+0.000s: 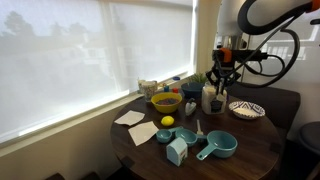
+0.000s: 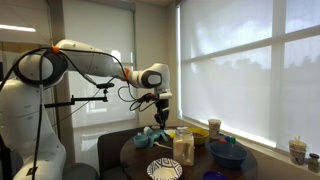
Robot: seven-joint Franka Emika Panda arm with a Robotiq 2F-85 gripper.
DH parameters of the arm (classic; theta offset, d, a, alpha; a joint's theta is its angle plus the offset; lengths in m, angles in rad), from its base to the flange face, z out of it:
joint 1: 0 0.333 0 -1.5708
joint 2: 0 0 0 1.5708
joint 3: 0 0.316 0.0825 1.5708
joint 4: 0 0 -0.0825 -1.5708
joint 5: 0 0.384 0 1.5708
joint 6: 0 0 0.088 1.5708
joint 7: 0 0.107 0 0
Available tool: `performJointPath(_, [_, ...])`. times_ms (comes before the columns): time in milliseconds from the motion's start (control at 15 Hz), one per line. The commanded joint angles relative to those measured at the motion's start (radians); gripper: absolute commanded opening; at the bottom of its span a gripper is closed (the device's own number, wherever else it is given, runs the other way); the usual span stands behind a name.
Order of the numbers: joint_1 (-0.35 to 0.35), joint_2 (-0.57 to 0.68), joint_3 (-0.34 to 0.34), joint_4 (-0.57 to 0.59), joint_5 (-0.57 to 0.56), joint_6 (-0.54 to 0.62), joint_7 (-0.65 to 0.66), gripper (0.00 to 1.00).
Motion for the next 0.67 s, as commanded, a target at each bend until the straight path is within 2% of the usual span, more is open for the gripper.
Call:
performJointPath(0, [-0.001,-0.03,-0.006,0.033,0.044,-0.046,-0.018,0.04])
performJointPath(333, [-0.025,-0.054,-0.012,0.056,0.014,-0.055,0.01,0.04])
performJointPath(600, [-0.074,-0.067,-0.042,0.048,-0.003,-0.043,0.026,0.04])
